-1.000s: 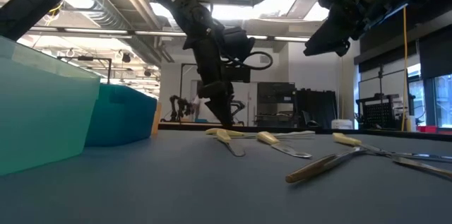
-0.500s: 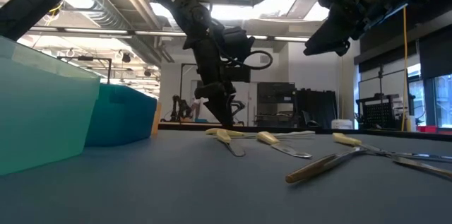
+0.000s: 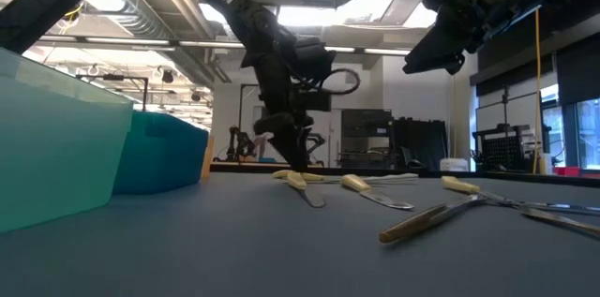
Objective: Sort silverware by color (type)
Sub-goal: Put the yellow knife into the orange bin
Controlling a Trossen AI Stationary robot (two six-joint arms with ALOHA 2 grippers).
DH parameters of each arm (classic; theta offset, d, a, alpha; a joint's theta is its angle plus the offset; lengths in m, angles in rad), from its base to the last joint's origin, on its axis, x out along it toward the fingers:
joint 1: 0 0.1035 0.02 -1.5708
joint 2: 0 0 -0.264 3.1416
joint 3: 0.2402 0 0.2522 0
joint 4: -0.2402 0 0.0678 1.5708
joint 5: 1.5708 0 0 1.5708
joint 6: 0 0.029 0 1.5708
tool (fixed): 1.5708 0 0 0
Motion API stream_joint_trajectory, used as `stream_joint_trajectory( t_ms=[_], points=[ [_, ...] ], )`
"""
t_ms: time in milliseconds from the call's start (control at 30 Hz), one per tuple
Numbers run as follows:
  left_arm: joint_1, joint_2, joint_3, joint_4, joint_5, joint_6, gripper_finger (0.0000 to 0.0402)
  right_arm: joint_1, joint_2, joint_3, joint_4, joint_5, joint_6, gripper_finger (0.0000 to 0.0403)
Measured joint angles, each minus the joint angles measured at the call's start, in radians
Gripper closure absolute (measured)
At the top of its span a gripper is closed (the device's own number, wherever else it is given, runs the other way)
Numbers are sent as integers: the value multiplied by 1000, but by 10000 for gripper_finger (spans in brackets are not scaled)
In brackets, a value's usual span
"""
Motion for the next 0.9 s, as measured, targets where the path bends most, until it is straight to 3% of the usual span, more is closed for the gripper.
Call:
stream_joint_trajectory(
  t_ms=[267, 900],
  points=[
    [3, -5, -69, 44, 4, -6, 265, 0, 0, 0, 0, 0, -3, 274],
    [-10, -3, -72, 80, 3, -25, 265, 0, 0, 0, 0, 0, -24, 274]
  ],
)
